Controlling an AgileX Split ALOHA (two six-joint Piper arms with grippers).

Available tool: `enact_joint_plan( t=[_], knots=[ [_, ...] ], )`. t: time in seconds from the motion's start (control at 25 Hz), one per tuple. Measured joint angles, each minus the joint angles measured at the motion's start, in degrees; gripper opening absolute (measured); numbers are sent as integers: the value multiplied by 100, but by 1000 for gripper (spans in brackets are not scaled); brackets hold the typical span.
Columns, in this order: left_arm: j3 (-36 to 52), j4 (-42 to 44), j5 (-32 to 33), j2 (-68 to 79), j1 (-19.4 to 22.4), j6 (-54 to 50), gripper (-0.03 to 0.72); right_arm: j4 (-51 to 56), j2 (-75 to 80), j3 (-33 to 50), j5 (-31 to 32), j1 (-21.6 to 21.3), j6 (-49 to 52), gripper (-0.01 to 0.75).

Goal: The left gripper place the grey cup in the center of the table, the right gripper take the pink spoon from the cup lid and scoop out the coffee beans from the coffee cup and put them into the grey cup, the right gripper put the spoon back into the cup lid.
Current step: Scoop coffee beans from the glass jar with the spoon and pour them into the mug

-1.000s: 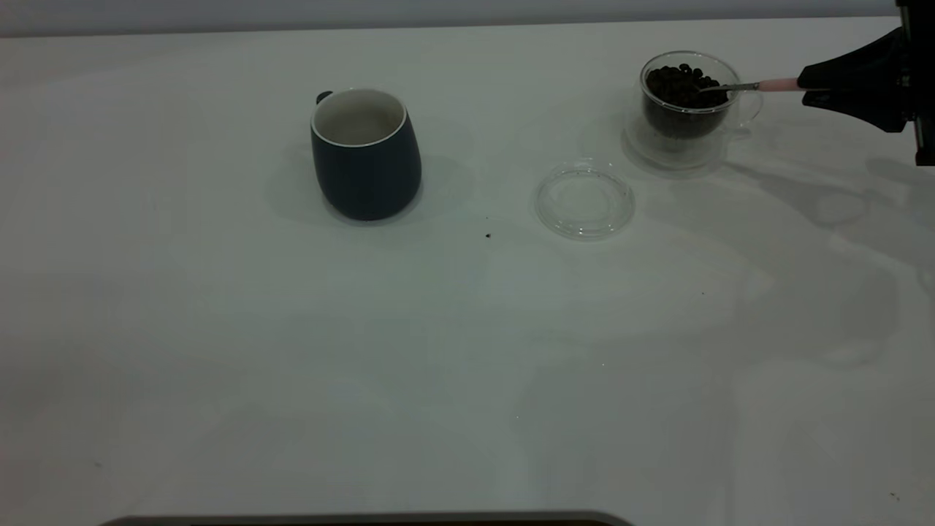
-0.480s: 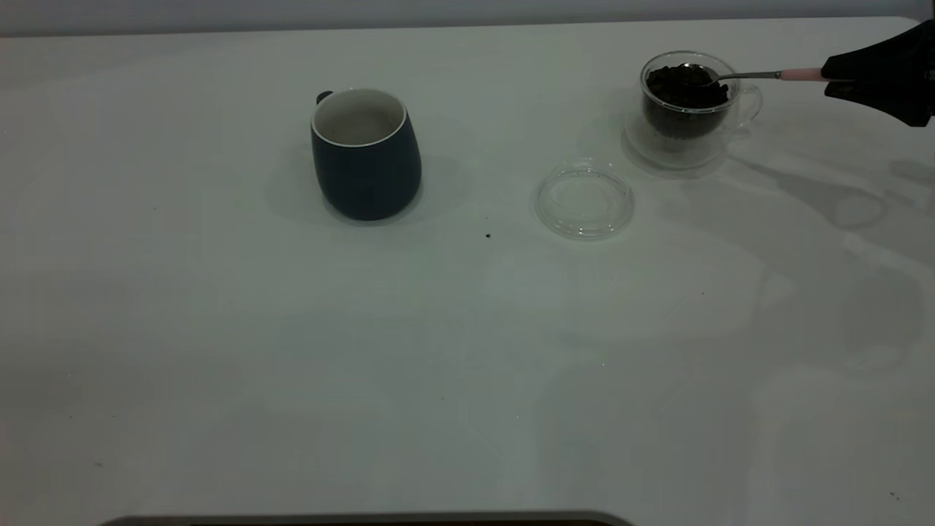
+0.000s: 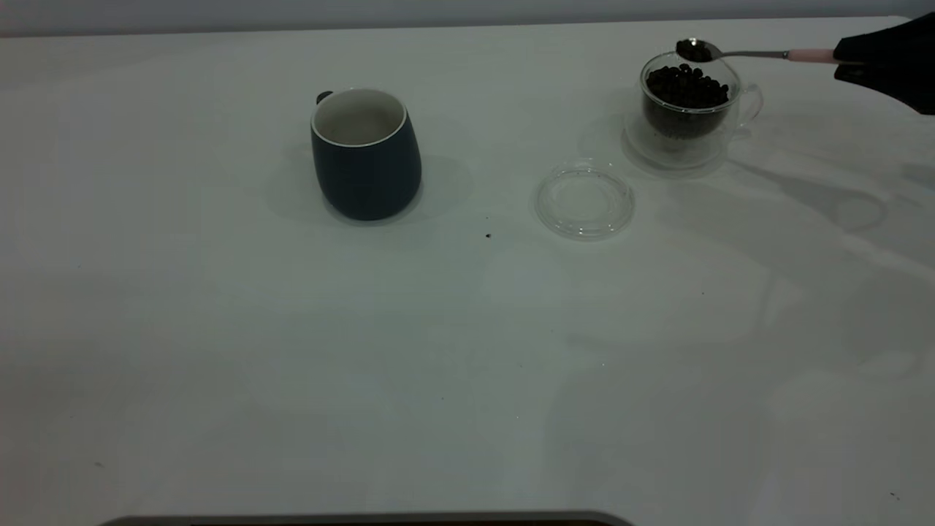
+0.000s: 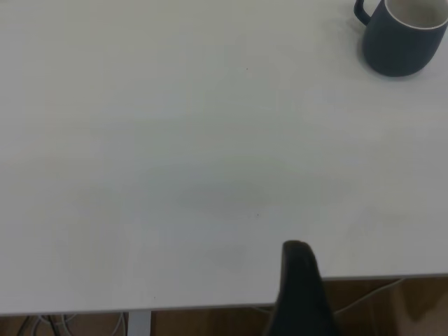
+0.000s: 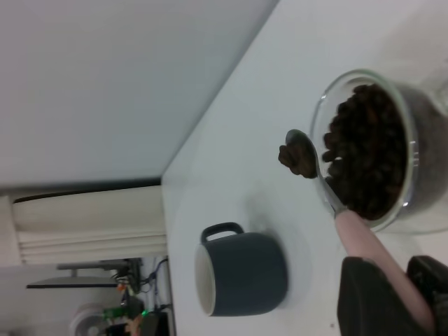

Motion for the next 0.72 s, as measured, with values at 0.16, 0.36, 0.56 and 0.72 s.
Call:
enact_joint_plan(
  t=[0.16,0.36,0.56,0.72],
  knots=[
    [0,0,0,0,0,0,586,-2,0,0,0,56,205,113],
    [0,0,0,0,0,0,586,61,0,0,1,359,401,113],
    [0,0,0,0,0,0,586,334,0,0,1,852,487,113],
    [0,0,0,0,0,0,586,443,0,-17,6,1258,509,113]
  ],
)
